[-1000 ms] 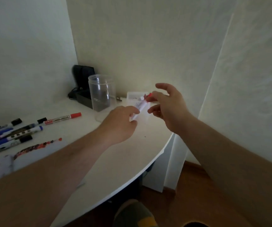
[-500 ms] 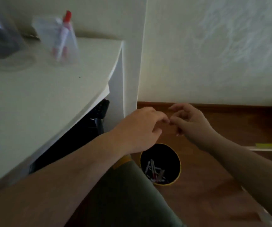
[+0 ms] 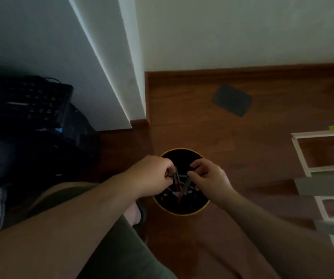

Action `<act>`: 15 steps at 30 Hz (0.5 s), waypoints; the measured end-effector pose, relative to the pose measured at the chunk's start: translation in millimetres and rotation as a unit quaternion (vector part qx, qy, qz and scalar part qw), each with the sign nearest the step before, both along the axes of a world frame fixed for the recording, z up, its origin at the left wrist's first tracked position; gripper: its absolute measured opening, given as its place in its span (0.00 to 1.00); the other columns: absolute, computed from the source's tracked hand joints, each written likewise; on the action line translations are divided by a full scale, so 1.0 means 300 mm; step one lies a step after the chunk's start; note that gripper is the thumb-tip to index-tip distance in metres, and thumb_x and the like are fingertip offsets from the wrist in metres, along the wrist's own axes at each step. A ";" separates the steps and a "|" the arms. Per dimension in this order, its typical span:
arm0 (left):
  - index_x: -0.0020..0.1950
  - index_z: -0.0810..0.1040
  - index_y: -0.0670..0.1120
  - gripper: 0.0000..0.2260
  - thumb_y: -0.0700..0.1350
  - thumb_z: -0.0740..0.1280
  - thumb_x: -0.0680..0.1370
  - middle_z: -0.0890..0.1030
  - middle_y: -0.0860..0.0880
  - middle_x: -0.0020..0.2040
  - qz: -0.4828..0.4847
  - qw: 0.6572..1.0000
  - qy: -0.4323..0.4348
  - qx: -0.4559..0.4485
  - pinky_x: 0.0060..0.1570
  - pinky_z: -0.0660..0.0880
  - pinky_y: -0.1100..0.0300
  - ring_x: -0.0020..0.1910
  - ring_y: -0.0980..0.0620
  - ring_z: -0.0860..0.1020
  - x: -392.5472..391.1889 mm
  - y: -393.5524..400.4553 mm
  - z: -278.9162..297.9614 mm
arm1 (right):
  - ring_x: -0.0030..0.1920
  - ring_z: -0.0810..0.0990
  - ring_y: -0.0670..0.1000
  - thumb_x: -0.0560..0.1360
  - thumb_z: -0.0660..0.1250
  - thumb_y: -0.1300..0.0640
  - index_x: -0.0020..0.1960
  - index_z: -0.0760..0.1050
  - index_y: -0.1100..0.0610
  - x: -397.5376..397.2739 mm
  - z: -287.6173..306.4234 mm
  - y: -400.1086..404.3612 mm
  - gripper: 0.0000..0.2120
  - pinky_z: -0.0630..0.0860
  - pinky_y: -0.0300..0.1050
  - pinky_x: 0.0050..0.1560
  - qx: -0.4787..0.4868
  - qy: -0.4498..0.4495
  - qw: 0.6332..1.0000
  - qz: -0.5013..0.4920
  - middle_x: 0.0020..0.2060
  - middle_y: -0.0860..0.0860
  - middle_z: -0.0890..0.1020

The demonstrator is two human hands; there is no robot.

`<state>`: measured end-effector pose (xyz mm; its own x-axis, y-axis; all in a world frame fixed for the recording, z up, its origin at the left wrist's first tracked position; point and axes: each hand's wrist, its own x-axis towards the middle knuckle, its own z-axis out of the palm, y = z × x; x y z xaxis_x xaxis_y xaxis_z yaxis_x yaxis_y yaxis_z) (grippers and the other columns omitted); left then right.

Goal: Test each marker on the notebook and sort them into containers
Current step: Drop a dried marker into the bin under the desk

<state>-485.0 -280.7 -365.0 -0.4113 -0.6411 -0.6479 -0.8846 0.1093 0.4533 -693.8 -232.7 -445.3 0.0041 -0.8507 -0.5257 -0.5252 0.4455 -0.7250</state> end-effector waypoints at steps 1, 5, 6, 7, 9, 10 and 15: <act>0.70 0.75 0.54 0.16 0.50 0.68 0.81 0.79 0.52 0.61 -0.009 1.000 -0.011 0.016 0.55 0.79 0.53 0.55 0.52 0.78 -0.016 -0.021 -0.041 | 0.38 0.83 0.45 0.79 0.71 0.46 0.55 0.75 0.40 -0.010 -0.044 -0.002 0.07 0.80 0.44 0.38 0.010 0.008 1.000 -0.009 0.44 0.46 0.82; 0.71 0.74 0.55 0.18 0.47 0.69 0.81 0.77 0.51 0.64 -0.036 0.996 -0.040 0.066 0.56 0.79 0.52 0.57 0.50 0.78 -0.083 -0.101 -0.178 | 0.40 0.83 0.45 0.78 0.71 0.46 0.54 0.76 0.41 -0.026 -0.212 -0.020 0.06 0.80 0.43 0.38 0.056 0.041 0.996 -0.050 0.44 0.45 0.82; 0.72 0.73 0.55 0.19 0.45 0.69 0.81 0.77 0.51 0.65 -0.050 0.994 -0.049 0.080 0.58 0.78 0.52 0.59 0.49 0.78 -0.100 -0.124 -0.208 | 0.42 0.83 0.46 0.78 0.71 0.44 0.54 0.76 0.42 -0.021 -0.250 -0.030 0.07 0.78 0.42 0.37 0.068 0.041 0.995 -0.060 0.45 0.45 0.82; 0.72 0.73 0.55 0.21 0.44 0.69 0.80 0.77 0.51 0.66 -0.068 0.992 -0.057 0.088 0.59 0.78 0.52 0.60 0.48 0.77 -0.119 -0.150 -0.236 | 0.43 0.83 0.45 0.79 0.70 0.43 0.55 0.76 0.43 -0.012 -0.286 -0.041 0.08 0.76 0.41 0.37 0.085 0.040 0.993 -0.066 0.46 0.44 0.81; 0.73 0.73 0.55 0.22 0.43 0.69 0.80 0.77 0.51 0.67 -0.096 0.989 -0.070 0.087 0.61 0.77 0.52 0.62 0.48 0.77 -0.152 -0.211 -0.286 | 0.43 0.81 0.44 0.79 0.69 0.42 0.56 0.77 0.45 0.010 -0.354 -0.065 0.10 0.72 0.39 0.36 0.118 0.037 0.990 -0.073 0.46 0.44 0.82; 0.73 0.73 0.55 0.22 0.43 0.69 0.80 0.77 0.51 0.68 -0.100 0.989 -0.075 0.085 0.62 0.76 0.53 0.63 0.48 0.77 -0.165 -0.241 -0.309 | 0.43 0.80 0.44 0.79 0.69 0.43 0.57 0.77 0.46 0.019 -0.390 -0.079 0.10 0.73 0.39 0.37 0.129 0.034 0.988 -0.079 0.46 0.44 0.82; 0.75 0.72 0.54 0.22 0.45 0.68 0.81 0.77 0.51 0.69 -0.086 0.986 -0.083 0.118 0.64 0.75 0.55 0.66 0.48 0.76 -0.140 -0.294 -0.431 | 0.53 0.83 0.54 0.78 0.70 0.49 0.62 0.80 0.53 0.057 -0.597 -0.155 0.14 0.77 0.46 0.50 0.184 0.061 0.975 -0.103 0.52 0.51 0.85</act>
